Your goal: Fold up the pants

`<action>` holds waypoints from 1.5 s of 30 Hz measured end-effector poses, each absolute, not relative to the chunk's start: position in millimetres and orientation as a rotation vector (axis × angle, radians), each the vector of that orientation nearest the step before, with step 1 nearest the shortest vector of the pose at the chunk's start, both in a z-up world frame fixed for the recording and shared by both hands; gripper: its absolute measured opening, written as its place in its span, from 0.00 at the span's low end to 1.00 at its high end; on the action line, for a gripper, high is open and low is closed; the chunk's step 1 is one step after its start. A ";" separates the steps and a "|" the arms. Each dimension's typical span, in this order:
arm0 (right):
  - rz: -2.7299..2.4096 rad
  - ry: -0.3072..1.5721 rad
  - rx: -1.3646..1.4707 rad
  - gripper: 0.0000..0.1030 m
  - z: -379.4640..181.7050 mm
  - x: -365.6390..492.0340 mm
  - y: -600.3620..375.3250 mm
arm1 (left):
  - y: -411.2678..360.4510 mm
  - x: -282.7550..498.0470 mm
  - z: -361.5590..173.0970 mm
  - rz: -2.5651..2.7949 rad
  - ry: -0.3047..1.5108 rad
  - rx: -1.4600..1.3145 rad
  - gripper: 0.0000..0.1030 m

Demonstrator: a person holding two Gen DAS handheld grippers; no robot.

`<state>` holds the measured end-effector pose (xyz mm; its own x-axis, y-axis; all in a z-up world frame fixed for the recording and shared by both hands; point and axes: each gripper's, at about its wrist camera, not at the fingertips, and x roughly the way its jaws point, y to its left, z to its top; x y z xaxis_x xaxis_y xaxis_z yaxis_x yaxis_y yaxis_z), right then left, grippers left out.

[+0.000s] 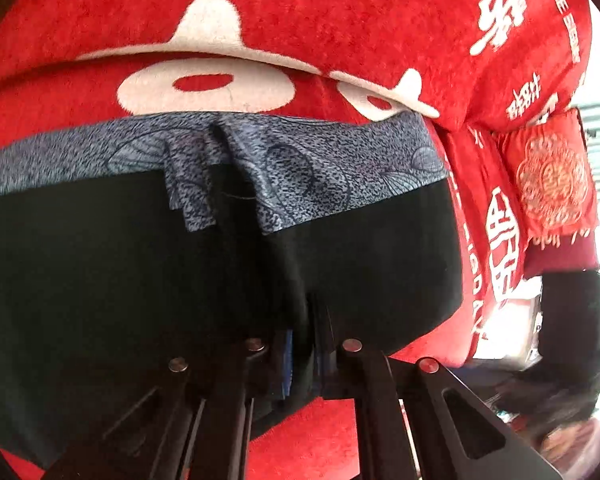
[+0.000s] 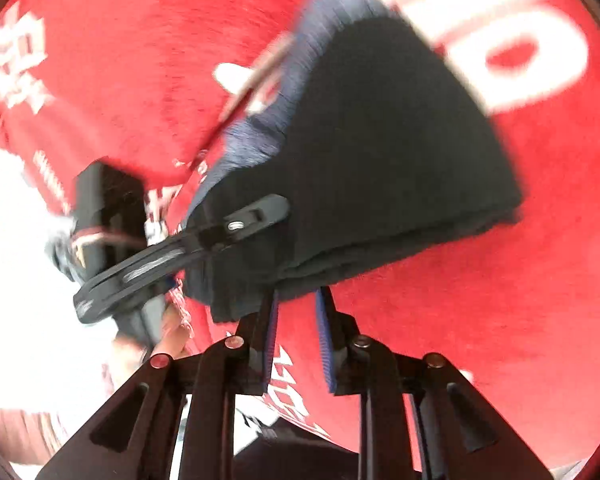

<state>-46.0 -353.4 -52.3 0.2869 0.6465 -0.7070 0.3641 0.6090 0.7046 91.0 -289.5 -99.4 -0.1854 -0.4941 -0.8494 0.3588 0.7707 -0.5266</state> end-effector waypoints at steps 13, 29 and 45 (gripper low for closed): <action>-0.002 1.348 0.520 0.12 -79.1 93.8 -423.8 | -288.6 90.8 -90.0 -0.742 1.536 -0.089 0.11; 0.207 1.383 0.455 0.21 -77.2 97.2 -289.3 | -225.2 88.5 -70.5 -0.480 1.492 0.023 0.60; 0.088 1.387 0.253 0.63 -14.5 31.3 -278.7 | -171.4 71.3 -71.4 -0.330 1.536 0.041 0.60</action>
